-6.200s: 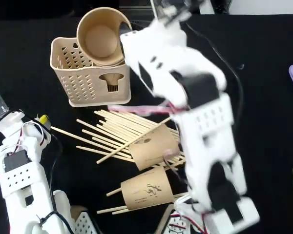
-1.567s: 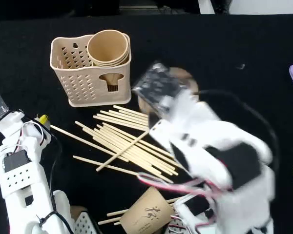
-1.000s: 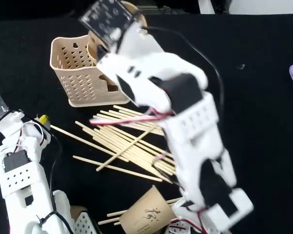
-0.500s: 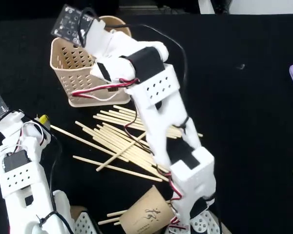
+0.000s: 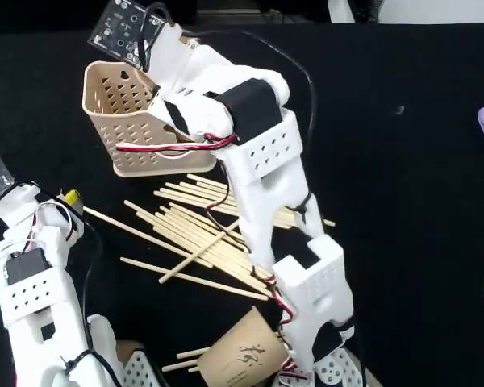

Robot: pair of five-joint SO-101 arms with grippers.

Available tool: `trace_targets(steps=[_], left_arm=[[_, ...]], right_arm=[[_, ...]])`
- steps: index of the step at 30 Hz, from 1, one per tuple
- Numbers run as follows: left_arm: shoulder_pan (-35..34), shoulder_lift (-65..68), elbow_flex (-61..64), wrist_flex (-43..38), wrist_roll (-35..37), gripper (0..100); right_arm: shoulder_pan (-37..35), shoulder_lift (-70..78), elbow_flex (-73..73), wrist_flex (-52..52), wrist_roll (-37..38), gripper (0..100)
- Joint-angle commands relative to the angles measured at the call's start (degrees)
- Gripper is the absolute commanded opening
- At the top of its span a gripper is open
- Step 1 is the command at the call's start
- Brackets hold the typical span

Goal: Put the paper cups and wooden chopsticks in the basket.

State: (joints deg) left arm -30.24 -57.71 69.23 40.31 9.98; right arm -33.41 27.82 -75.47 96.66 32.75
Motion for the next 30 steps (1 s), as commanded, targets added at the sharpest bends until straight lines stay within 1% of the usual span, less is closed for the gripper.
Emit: trace_targets(steps=[1, 5, 8, 10, 13, 16, 19, 27, 28, 30], left_arm=[[-0.7, -1.1, -1.6, -0.7, 0.5, 24], [-0.7, -1.1, -1.6, -0.7, 0.5, 24], [-0.7, -1.1, -1.6, -0.7, 0.5, 24], [-0.7, -1.1, -1.6, -0.9, 0.5, 24], [-0.7, -1.1, -1.5, -1.0, 0.5, 24], [-0.7, -1.1, -1.5, -1.0, 0.5, 24], [-0.7, -1.1, -1.5, -1.0, 0.5, 24], [-0.7, -1.1, -1.5, -1.0, 0.5, 24], [-0.7, -1.1, -1.5, -1.0, 0.5, 24], [-0.7, -1.1, -1.5, -1.0, 0.5, 24]], right_arm=[[1.8, -0.5, -2.8, -1.2, -0.7, 18.4], [2.9, -0.9, -3.2, -1.1, -1.1, 18.4], [3.0, -2.6, -4.5, 4.1, -1.1, 18.4], [3.1, -4.7, -3.9, 4.7, -1.5, 18.3], [3.9, -9.8, -2.1, 4.7, -5.0, 18.3], [3.8, -17.5, 3.9, 4.7, -8.7, 18.1], [3.3, -28.8, 17.5, 4.7, -10.5, 18.1], [1.2, -61.2, 72.8, 3.2, -9.9, 18.3], [1.4, -64.7, 79.3, 1.8, -8.6, 18.4], [2.5, -71.3, 91.7, -0.8, -1.8, 18.4]])
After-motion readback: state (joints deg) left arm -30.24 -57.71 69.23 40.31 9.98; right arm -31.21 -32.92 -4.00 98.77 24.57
